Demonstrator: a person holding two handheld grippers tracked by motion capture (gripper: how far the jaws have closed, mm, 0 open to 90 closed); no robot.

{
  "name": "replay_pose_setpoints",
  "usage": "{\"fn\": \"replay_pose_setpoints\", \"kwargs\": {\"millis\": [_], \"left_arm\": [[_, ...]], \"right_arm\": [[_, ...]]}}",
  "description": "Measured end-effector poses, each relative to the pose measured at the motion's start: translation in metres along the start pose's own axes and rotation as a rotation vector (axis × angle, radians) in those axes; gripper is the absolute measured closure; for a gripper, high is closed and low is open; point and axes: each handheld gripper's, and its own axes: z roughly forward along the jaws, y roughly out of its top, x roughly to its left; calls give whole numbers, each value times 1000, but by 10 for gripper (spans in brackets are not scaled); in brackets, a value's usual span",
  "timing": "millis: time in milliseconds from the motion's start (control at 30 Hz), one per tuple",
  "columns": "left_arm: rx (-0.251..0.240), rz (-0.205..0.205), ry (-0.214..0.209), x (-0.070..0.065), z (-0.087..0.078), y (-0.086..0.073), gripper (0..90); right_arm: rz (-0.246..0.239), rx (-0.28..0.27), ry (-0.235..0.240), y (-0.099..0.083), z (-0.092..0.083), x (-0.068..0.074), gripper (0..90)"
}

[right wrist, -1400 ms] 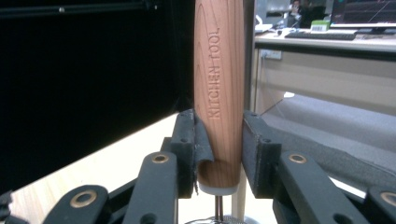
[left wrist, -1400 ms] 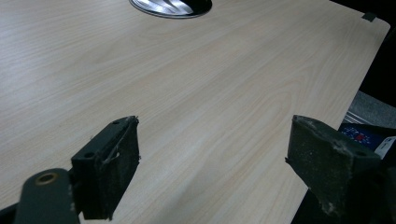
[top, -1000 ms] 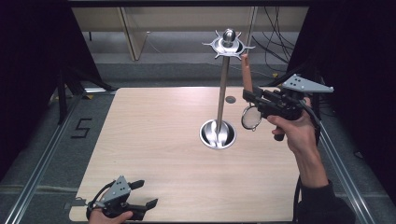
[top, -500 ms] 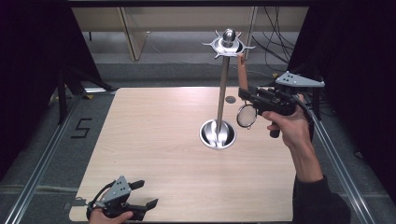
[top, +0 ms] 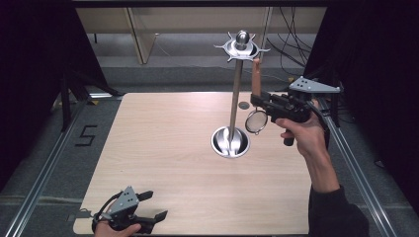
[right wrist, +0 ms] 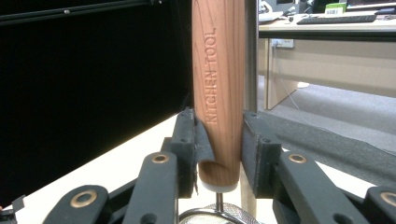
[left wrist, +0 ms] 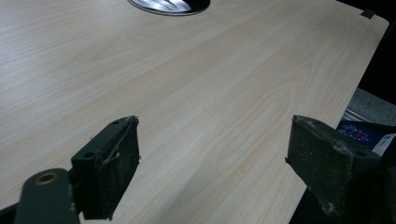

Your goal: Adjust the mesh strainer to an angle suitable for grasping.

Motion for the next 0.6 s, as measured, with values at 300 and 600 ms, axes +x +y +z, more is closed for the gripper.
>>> {"fn": "replay_pose_setpoints", "kwargs": {"millis": [300, 600], "left_arm": [[8, 4, -4, 0, 0, 0, 163], [15, 19, -5, 0, 1, 0, 163]], "right_arm": [[53, -3, 34, 1, 7, -5, 686], [69, -12, 44, -1, 8, -11, 666]]}}
